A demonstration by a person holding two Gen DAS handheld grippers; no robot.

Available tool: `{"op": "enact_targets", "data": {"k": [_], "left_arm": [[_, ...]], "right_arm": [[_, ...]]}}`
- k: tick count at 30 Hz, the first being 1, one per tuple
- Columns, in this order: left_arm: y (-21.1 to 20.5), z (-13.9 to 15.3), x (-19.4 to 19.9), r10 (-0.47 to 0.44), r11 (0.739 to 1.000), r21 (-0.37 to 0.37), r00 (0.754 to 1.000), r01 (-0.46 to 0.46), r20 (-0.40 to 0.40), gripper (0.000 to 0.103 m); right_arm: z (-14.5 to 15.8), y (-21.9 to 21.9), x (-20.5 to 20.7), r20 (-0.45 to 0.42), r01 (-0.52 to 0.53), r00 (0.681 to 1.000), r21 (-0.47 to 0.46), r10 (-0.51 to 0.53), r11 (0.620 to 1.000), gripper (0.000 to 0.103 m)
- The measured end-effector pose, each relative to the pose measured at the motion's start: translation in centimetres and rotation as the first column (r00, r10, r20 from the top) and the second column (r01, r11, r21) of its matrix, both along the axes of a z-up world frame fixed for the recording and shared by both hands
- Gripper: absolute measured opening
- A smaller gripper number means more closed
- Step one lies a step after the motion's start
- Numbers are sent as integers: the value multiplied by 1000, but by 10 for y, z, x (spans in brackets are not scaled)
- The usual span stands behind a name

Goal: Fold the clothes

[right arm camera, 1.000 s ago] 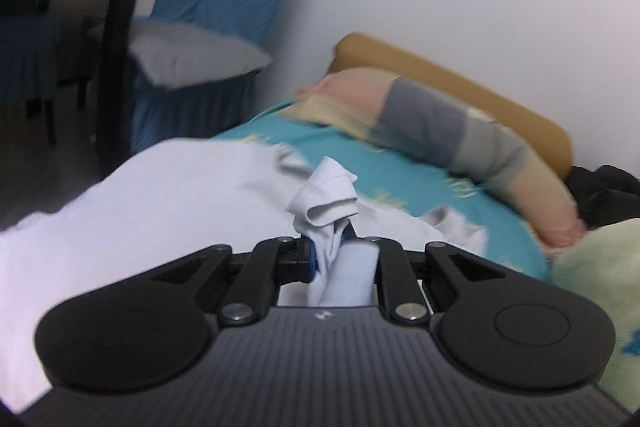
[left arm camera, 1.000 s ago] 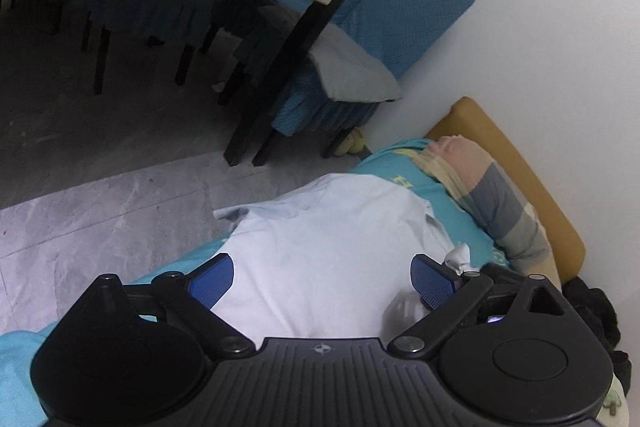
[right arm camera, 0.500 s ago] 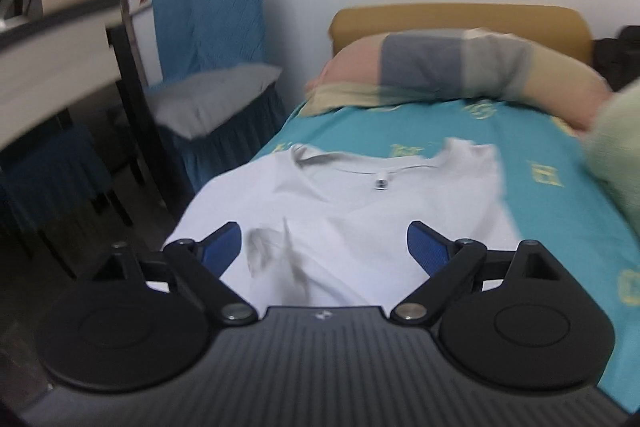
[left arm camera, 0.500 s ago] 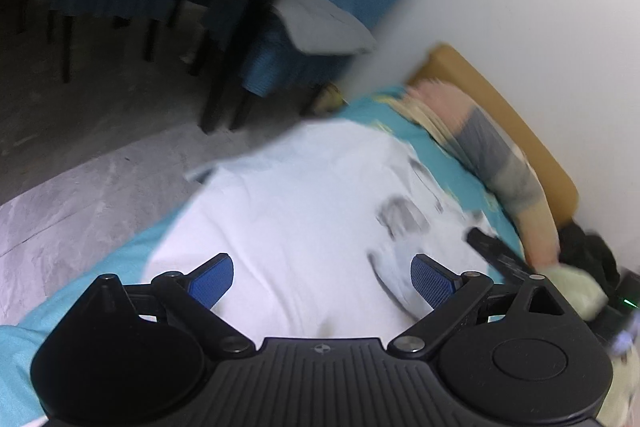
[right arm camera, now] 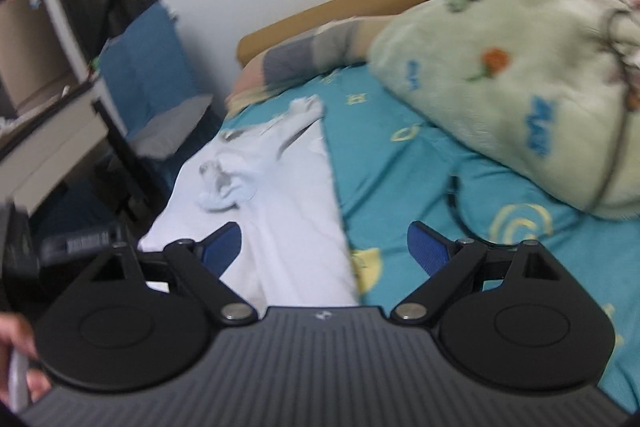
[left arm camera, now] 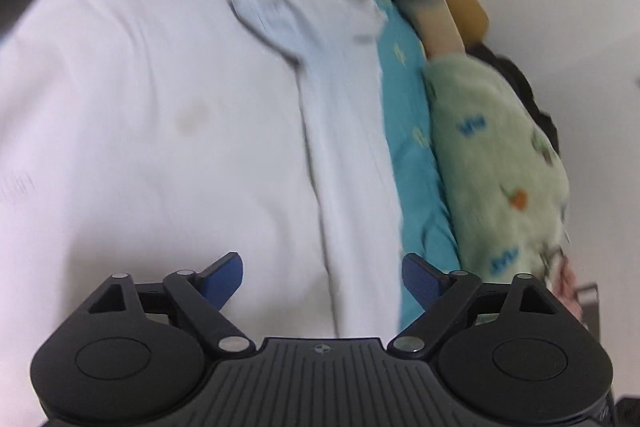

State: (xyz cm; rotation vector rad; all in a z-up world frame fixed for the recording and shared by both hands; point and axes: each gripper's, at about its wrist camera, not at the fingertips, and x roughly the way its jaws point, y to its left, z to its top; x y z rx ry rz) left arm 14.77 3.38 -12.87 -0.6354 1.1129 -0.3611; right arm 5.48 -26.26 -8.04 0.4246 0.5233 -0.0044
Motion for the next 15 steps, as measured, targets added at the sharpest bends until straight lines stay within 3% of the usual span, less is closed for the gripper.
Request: {"op": "enact_targets", "data": {"k": [8,10,12,15], "left_arm": [[-31,-55,-29,-10,996,-90,972,-12,-236,70],[-38,-55,-34,-15,995,-102,975,-8,-220,69],[-46,-56,-38,-31,990,-143,976,0,-214,58],[-60,-58,-48,-77,982,-187,976,38,-204,55]], "right_arm": [[-1,-25,2,54,3,999,74,-7,997,91],[-2,-31,3,47,13,999,74,-17,997,91],[-2,-38,4,46,22,999,81,-26,996,91],[-6,-54,5,39,72,996,137,-78,988,91]]}}
